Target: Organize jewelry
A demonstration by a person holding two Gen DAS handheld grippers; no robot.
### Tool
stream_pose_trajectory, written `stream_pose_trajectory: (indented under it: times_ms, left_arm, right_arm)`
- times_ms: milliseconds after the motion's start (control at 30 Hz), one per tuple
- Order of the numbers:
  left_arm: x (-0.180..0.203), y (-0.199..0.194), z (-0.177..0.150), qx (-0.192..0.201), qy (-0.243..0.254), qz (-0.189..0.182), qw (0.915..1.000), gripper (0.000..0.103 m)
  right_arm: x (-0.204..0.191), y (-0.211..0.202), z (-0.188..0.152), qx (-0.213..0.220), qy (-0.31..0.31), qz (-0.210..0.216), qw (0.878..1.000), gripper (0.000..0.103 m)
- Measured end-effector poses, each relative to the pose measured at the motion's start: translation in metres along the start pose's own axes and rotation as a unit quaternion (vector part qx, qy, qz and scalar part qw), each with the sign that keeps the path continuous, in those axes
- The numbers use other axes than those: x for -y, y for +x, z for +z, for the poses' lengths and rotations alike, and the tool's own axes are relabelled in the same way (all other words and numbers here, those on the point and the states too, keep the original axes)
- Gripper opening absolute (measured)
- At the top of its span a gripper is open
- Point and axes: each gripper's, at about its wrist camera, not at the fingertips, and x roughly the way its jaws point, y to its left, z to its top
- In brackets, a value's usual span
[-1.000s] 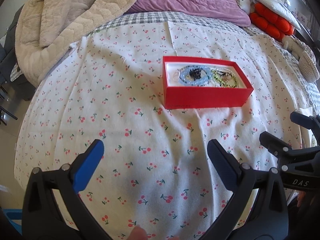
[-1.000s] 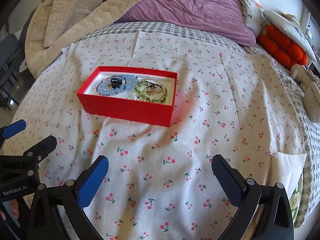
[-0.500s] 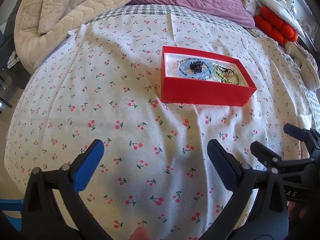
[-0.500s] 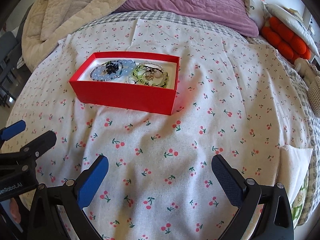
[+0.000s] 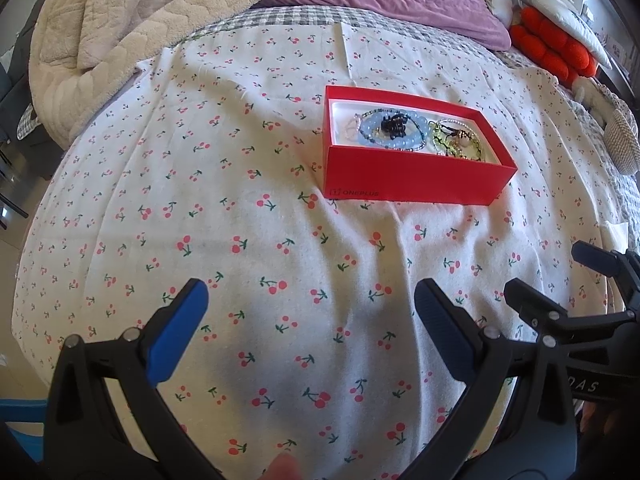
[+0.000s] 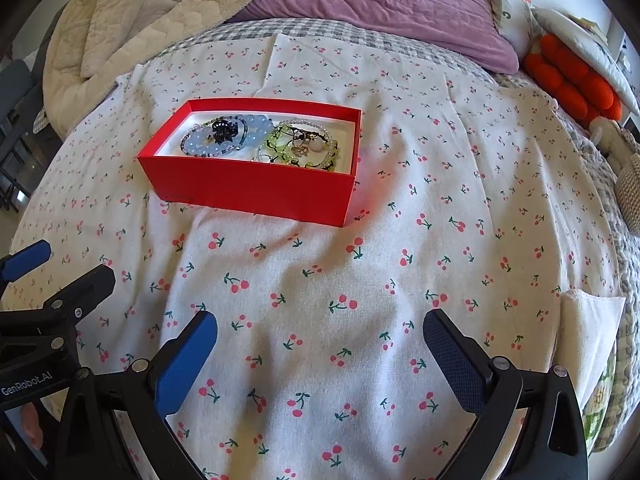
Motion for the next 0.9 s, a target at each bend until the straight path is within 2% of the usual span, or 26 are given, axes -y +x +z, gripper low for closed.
stream_pose_trajectory:
  times_ms: [900]
  left_arm:
    - [0.0012,0.0012,-0.0019,-0.001,0.008,0.017,0.9998,0.102]
  right_arm:
    - [0.0004,0.0017,-0.0015,-0.004,0.003,0.003,1.0,0.103]
